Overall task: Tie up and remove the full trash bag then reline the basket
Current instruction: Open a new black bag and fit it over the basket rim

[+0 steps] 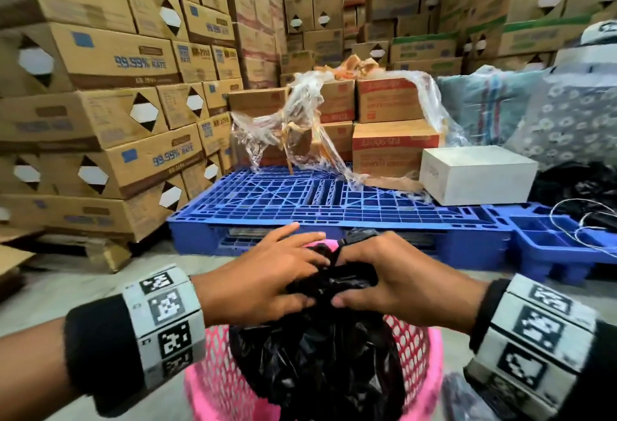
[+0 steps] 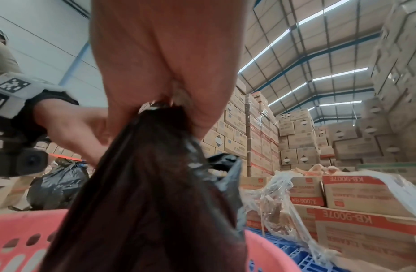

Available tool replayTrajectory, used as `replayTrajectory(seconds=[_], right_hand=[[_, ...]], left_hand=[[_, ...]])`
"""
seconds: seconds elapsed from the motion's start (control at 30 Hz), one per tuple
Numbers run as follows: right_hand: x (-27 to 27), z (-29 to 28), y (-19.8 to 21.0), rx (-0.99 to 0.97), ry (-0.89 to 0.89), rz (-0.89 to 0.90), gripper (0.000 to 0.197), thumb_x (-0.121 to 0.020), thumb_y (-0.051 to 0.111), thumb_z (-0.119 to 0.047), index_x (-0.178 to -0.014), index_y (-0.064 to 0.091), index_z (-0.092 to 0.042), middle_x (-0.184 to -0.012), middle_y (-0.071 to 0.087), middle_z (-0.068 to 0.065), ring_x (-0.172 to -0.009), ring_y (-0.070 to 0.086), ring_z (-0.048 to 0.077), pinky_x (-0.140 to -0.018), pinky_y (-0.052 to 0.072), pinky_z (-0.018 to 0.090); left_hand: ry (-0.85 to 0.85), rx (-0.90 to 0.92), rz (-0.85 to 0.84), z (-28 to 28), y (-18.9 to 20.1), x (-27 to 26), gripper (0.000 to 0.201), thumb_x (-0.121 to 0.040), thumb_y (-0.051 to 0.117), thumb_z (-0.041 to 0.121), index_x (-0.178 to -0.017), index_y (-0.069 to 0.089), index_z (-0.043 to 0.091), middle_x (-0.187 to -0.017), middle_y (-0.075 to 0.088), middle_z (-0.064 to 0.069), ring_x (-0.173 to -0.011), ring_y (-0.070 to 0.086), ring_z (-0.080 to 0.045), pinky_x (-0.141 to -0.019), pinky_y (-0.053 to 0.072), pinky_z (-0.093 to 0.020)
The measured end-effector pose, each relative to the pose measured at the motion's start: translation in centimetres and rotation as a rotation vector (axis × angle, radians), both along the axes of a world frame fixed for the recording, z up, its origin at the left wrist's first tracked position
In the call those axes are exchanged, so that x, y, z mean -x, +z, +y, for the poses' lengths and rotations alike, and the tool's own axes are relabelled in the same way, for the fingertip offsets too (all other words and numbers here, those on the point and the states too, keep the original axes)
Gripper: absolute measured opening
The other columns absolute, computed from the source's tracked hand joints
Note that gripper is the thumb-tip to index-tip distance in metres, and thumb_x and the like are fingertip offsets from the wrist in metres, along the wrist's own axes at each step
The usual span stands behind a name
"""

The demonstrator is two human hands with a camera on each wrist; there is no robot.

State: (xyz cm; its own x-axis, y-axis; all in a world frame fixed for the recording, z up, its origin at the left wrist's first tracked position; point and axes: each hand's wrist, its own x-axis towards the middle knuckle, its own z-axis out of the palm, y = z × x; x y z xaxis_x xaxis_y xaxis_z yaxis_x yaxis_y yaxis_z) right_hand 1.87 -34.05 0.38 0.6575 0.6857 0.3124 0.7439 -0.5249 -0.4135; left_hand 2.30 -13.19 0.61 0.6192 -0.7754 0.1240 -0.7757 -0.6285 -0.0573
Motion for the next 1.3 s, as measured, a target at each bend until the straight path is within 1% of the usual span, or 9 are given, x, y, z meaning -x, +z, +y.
replayTrajectory(seconds=[0.13,0.23,0.33,0.43,0.53,0.8,0.97,1.2,1.3], right_hand=[[-0.6,-1.4,-0.7,0.164,0.002,0.065,0.017,-0.078,0.071,-0.026,-0.078,0.064,-0.011,-0.079,0.067,0.008,-0.07,0.059,0.023,-0.066,0.049,0.04],[-0.6,-2.0,-1.3,0.216,0.031,0.137,0.026,-0.08,0.068,-0.033,-0.073,0.06,-0.009,-0.081,0.064,0.012,-0.074,0.058,0.027,-0.069,0.049,0.045],[0.2,-1.0,-1.2,0.017,0.101,0.265,0.025,-0.083,0.068,-0.03,-0.081,0.065,-0.005,-0.082,0.068,0.015,-0.076,0.064,0.027,-0.071,0.051,0.046],[1.0,0.1,-1.1,-0.039,0.16,0.307,0.012,-0.088,0.064,-0.026,-0.083,0.063,-0.015,-0.077,0.068,0.0,-0.067,0.059,0.011,-0.065,0.051,0.032],[1.3,-0.1,-0.6,0.129,0.115,0.142,0.012,-0.089,0.058,-0.037,-0.079,0.053,-0.032,-0.066,0.054,-0.017,-0.059,0.047,0.0,-0.056,0.035,0.011],[2.9,-1.4,0.8,0.302,-0.145,0.166,0.054,-0.089,0.038,-0.05,-0.055,0.038,-0.009,-0.054,0.032,0.001,-0.049,0.029,0.014,-0.047,0.03,0.026],[4.8,-2.0,-1.0,0.466,-0.251,0.079,0.007,-0.083,0.065,-0.018,-0.086,0.071,-0.022,-0.08,0.073,-0.007,-0.072,0.064,0.008,-0.07,0.052,0.026],[7.5,-2.5,-2.0,0.44,-0.412,0.114,0.043,-0.062,0.078,-0.048,-0.097,0.064,-0.026,-0.077,0.068,-0.009,-0.068,0.061,0.01,-0.066,0.053,0.033],[8.4,-3.0,-2.8,0.513,-0.443,0.085,0.082,-0.052,0.073,-0.067,-0.121,0.048,-0.03,-0.111,0.063,-0.007,-0.098,0.061,0.015,-0.081,0.05,0.031]], left_hand=[[-0.057,-0.042,0.038,2.6,0.0,0.4,0.021,-0.093,0.044,0.029,-0.107,0.056,0.019,-0.111,0.065,0.002,-0.114,0.052,-0.012,-0.115,0.014,-0.026],[-0.019,-0.205,-0.128,4.7,0.0,0.9,0.026,-0.096,0.032,0.033,-0.098,0.052,0.015,-0.073,0.067,-0.005,-0.082,0.061,-0.026,-0.109,0.026,-0.023],[0.038,-0.24,-0.173,6.3,-0.4,1.5,0.033,-0.097,0.02,0.039,-0.091,0.044,0.017,-0.063,0.062,-0.007,-0.068,0.059,-0.029,-0.07,0.053,-0.037],[0.023,-0.237,-0.224,7.7,-0.6,2.1,0.023,-0.096,0.023,0.039,-0.09,0.038,0.023,-0.065,0.061,-0.002,-0.058,0.057,-0.026,-0.047,0.047,-0.033],[0.033,-0.209,-0.126,8.9,-0.6,2.2,0.021,-0.096,0.018,0.042,-0.092,0.032,0.027,-0.082,0.06,-0.002,-0.071,0.056,-0.028,-0.06,0.046,-0.04],[-0.005,-0.021,0.119,10.2,-0.8,5.1,0.027,-0.095,0.026,0.045,-0.087,0.043,0.025,-0.069,0.053,0.0,-0.064,0.047,-0.018,-0.056,0.036,-0.033],[0.123,0.107,0.205,10.1,-2.5,7.6,0.032,-0.09,0.031,0.048,-0.081,0.049,0.024,-0.055,0.046,0.02,-0.051,0.041,0.004,-0.05,0.028,-0.01],[0.353,-0.037,0.272,9.1,-3.3,9.8,0.042,-0.067,0.061,0.067,-0.069,0.049,0.027,-0.06,0.052,0.043,-0.051,0.046,0.01,-0.047,0.029,-0.017],[0.441,-0.172,0.164,8.6,-3.5,10.7,0.06,-0.054,0.054,0.082,-0.073,0.045,0.026,-0.054,0.051,0.013,-0.051,0.043,0.001,-0.046,0.025,-0.018]])
